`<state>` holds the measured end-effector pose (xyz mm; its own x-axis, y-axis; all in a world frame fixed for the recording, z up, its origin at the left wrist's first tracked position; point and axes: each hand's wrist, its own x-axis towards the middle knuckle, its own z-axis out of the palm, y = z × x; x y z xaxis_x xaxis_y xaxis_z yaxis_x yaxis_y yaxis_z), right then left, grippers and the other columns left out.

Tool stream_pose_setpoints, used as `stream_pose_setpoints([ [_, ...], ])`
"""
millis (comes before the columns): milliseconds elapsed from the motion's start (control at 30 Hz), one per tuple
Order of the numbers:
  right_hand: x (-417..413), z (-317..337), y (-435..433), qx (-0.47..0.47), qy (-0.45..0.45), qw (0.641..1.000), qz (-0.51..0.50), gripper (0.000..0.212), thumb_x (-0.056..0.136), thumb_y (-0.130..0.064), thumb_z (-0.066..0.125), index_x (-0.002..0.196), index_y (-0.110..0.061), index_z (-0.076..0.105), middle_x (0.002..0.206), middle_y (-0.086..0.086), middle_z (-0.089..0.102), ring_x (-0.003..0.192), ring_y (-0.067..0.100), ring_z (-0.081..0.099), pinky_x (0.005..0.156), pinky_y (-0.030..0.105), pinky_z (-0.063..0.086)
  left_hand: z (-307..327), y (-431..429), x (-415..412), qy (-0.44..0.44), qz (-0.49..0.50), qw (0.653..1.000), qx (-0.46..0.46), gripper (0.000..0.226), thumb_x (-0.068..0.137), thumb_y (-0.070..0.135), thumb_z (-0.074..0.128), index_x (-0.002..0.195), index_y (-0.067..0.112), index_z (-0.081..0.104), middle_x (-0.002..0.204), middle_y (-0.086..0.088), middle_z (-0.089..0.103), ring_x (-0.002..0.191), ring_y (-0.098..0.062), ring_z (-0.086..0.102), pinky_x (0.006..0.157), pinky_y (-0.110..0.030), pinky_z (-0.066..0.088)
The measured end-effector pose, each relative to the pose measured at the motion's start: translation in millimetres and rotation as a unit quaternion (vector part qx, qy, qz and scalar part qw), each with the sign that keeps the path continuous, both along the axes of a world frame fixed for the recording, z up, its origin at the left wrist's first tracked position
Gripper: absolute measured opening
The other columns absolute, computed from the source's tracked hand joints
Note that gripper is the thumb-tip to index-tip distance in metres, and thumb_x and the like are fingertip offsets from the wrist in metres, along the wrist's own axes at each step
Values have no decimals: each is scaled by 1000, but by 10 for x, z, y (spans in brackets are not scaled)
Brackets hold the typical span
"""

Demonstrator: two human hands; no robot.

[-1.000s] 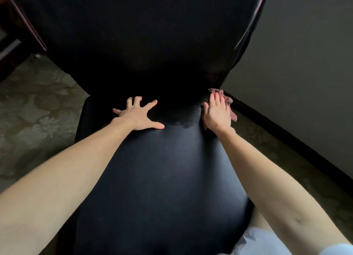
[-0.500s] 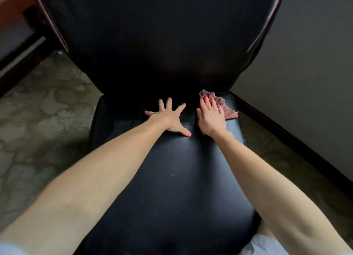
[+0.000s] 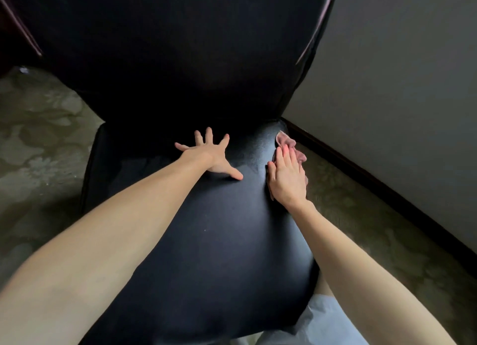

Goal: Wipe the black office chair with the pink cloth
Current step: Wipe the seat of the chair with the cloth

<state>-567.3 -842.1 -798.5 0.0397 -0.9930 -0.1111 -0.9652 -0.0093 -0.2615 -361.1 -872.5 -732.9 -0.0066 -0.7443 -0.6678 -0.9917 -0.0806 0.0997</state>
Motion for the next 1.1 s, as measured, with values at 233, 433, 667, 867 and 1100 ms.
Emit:
stream_pose_setpoints([
  [233,22,-3,-377,19,3,1000,18,56,106,-38,20,156,-13,15,165,4,6,152,18,-1,121,42,11,-75,2,-17,2,-4,1000,18,131,67,78,68,152,37,-22,157,-10,-37,143,-41,-32,103,-83,8],
  [433,27,76,-824,26,-48,998,24,59,105,-38,28,155,-8,17,163,10,13,151,24,9,119,47,19,-83,1,-65,-6,7,1000,8,129,68,75,70,153,38,-20,158,-9,-35,144,-40,-31,104,-82,9],
  [667,-311,121,-366,50,-94,989,100,74,99,-43,41,156,-7,11,165,7,-1,151,17,-8,123,36,2,-47,63,-151,-23,37,999,-29,129,64,73,75,155,41,-11,161,-7,-29,147,-36,-27,107,-79,3],
  [867,-540,105,-343,42,-125,977,170,57,106,-30,31,155,-4,16,164,10,5,151,18,-4,118,25,-2,25,146,-307,-54,57,993,-91,124,67,67,76,155,42,-6,162,-8,-25,149,-36,-22,107,-79,0],
  [1100,-595,588,-340,55,-309,947,73,46,105,-35,30,151,-34,29,154,-6,37,139,13,39,118,31,25,426,176,-675,4,125,965,-230,100,80,64,66,156,43,4,165,-7,-11,151,-34,-10,110,-75,8],
])
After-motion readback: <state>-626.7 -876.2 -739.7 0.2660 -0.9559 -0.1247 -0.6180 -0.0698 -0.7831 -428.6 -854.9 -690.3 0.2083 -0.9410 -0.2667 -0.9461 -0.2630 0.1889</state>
